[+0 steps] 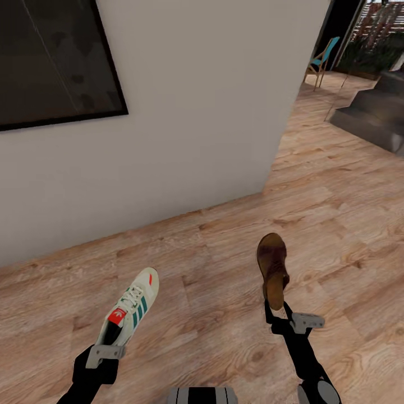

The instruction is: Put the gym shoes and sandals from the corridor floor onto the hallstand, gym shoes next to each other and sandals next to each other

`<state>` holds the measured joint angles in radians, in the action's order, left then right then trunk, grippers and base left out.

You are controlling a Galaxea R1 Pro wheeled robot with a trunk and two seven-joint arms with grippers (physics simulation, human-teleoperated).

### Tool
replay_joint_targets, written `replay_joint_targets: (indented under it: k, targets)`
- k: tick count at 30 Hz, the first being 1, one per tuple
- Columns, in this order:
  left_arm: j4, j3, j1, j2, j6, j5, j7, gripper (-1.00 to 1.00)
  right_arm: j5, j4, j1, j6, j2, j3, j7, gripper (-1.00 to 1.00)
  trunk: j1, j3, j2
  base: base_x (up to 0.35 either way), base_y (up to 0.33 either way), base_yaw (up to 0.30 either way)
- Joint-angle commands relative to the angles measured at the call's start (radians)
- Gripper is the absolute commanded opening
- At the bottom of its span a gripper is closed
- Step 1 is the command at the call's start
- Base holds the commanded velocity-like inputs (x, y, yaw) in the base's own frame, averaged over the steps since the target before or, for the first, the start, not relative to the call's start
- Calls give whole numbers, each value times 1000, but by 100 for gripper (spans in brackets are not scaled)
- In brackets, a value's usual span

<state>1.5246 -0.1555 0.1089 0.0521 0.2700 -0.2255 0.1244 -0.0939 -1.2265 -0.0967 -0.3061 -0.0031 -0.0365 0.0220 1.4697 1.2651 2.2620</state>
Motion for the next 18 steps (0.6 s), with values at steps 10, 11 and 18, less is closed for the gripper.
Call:
replay_joint_targets:
  k: [10, 11, 18]
  targets:
    - [0, -1, 0, 0, 0, 0, 1, -100, -5, -20, 0, 1, 5, 2, 1, -100, 0, 0, 0, 0, 0, -277]
    - [0, -1, 0, 0, 0, 0, 1, -100, -6, -20, 0, 1, 5, 3, 1, -100, 0, 0, 0, 0, 0, -295]
    - [0, -2, 0, 0, 0, 0, 1, -100, -7, -21, 0, 1, 6, 4, -3, -100, 0, 0, 0, 0, 0, -299]
